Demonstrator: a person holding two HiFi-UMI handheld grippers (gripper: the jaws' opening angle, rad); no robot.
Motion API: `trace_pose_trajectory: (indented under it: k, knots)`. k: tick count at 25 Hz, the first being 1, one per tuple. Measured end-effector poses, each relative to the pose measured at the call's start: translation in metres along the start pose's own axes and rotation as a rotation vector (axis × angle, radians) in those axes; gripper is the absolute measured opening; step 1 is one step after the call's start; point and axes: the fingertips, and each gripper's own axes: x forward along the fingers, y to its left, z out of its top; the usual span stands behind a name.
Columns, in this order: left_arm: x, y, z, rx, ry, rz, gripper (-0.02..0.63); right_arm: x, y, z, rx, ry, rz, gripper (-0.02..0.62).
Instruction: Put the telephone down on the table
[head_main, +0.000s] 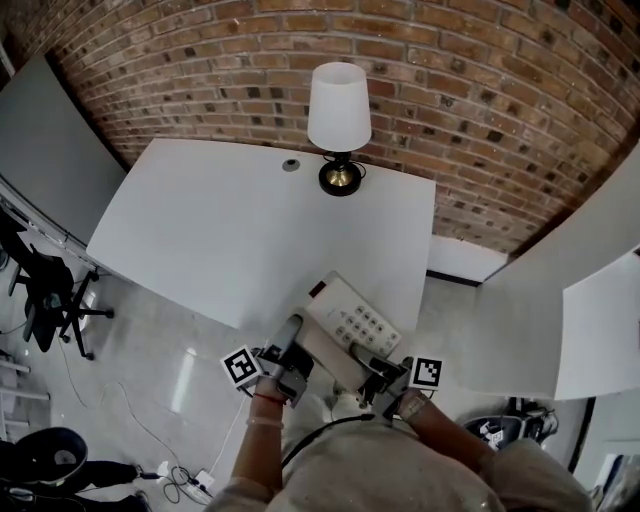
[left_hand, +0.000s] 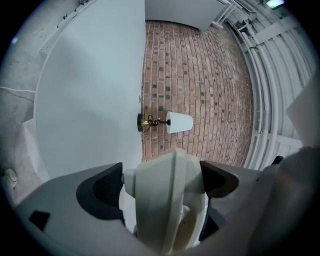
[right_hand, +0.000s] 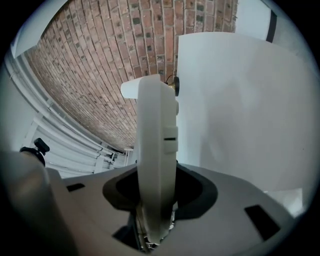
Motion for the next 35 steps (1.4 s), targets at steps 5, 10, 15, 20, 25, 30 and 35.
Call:
trace_pose_trajectory:
  k: [5,10,15,20,25,30,35]
  knots:
    - [0.018,0.011,0.006,-0.010,0.023,0.025,0.482,0.005,-0.008,0.015,0.016,-0.038,-0.018,0.164]
    - [0.043,0.021,0.018,-0.037,0.073,0.050,0.481,0.014,-0.013,0.034,0.045,-0.108,-0.047,0.163]
    - [0.074,0.026,0.037,-0.051,0.148,0.061,0.482,0.031,-0.013,0.056,0.058,-0.186,-0.052,0.161]
    - [0.103,0.034,0.057,-0.067,0.225,0.088,0.482,0.050,-0.019,0.076,0.072,-0.268,-0.061,0.161]
    - [0.129,0.044,0.072,-0.080,0.297,0.114,0.482,0.065,-0.024,0.094,0.097,-0.344,-0.078,0.161]
    - [0.152,0.052,0.083,-0.089,0.364,0.127,0.482,0.077,-0.028,0.112,0.110,-0.421,-0.084,0.161]
    - [0.174,0.058,0.093,-0.076,0.399,0.138,0.482,0.087,-0.033,0.129,0.107,-0.476,-0.091,0.160]
